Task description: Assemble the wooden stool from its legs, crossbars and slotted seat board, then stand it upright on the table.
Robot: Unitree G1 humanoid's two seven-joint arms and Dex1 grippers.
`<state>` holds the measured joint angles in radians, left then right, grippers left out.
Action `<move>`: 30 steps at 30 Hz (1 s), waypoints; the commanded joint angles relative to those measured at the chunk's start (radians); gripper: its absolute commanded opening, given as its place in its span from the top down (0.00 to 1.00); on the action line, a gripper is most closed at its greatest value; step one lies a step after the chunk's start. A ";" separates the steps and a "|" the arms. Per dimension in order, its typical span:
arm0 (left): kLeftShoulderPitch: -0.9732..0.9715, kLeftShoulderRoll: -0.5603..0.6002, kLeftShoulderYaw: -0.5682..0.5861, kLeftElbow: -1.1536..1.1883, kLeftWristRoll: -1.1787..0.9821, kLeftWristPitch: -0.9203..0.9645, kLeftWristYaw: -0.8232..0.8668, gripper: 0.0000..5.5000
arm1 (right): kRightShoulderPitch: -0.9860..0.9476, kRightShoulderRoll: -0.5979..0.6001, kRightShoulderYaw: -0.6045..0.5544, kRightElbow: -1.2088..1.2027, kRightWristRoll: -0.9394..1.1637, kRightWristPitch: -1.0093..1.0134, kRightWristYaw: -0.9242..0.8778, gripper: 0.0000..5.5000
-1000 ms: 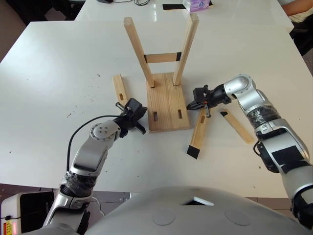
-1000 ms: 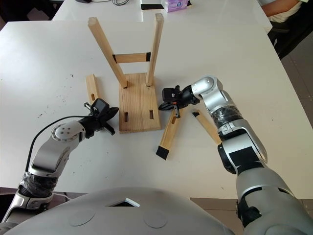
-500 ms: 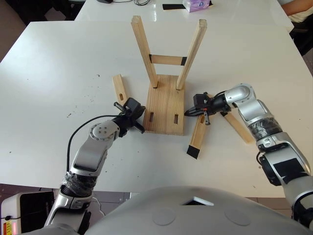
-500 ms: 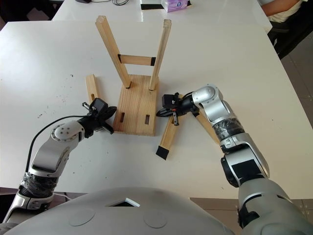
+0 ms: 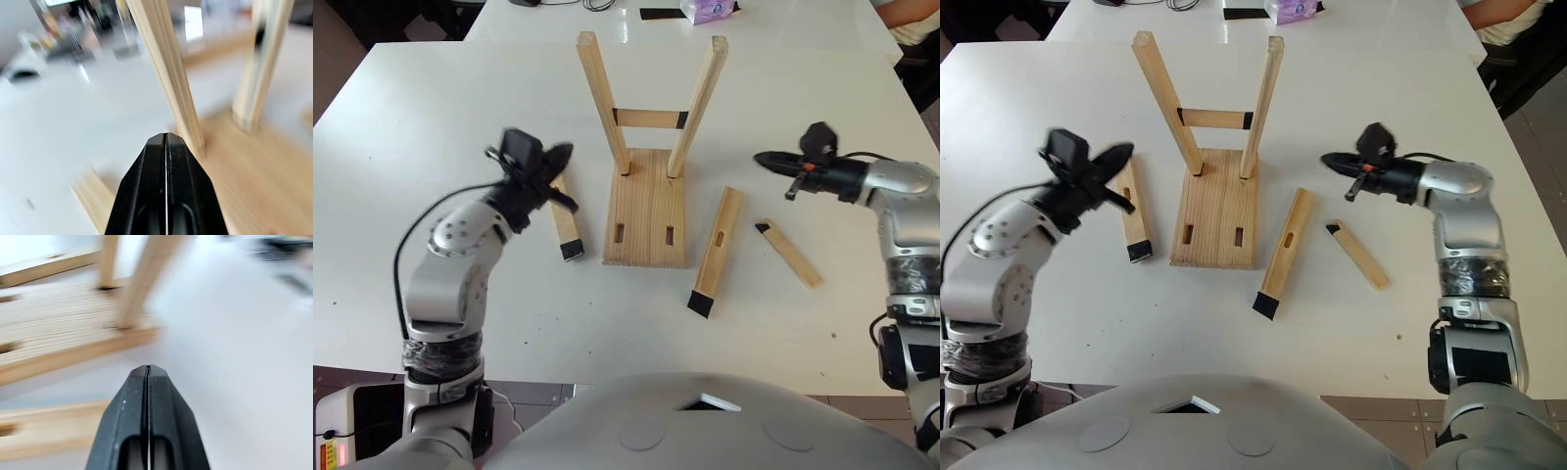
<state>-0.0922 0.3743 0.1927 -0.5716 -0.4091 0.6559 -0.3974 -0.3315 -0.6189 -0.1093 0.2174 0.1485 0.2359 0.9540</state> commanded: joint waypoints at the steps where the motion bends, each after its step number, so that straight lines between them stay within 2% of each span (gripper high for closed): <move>1: -0.018 -0.200 0.084 -0.191 -0.247 -0.036 0.144 1.00 | 0.140 0.062 -0.083 -0.182 0.014 0.139 -0.209 1.00; 4: 0.005 -0.325 0.108 -0.278 -0.361 -0.115 0.268 1.00 | 0.258 0.038 -0.074 -0.295 0.004 0.225 -0.243 0.95; 5: 0.005 -0.342 0.115 -0.285 -0.382 -0.134 0.295 1.00 | 0.302 0.030 -0.077 -0.324 0.006 0.245 -0.246 0.91; 10: 0.081 -0.372 0.149 -0.330 -0.410 -0.209 0.393 1.00 | 0.454 -0.025 -0.127 -0.421 0.081 0.314 -0.170 0.77; 14: 0.182 -0.411 0.098 -0.359 -0.361 -0.263 0.432 1.00 | 0.504 -0.109 -0.129 -0.441 0.123 0.347 -0.078 0.68; 20: 0.235 -0.423 0.060 -0.347 -0.335 -0.345 0.431 1.00 | 0.541 -0.211 -0.151 -0.411 0.207 0.418 0.047 0.52; 30: 0.306 -0.441 -0.021 -0.285 -0.259 -0.443 0.420 1.00 | 0.569 -0.284 -0.099 -0.265 0.164 0.268 0.143 0.52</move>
<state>0.1956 -0.0614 0.1856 -0.8738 -0.6878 0.2292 0.0242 0.2288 -0.8789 -0.2313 -0.0655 0.3297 0.5359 1.0731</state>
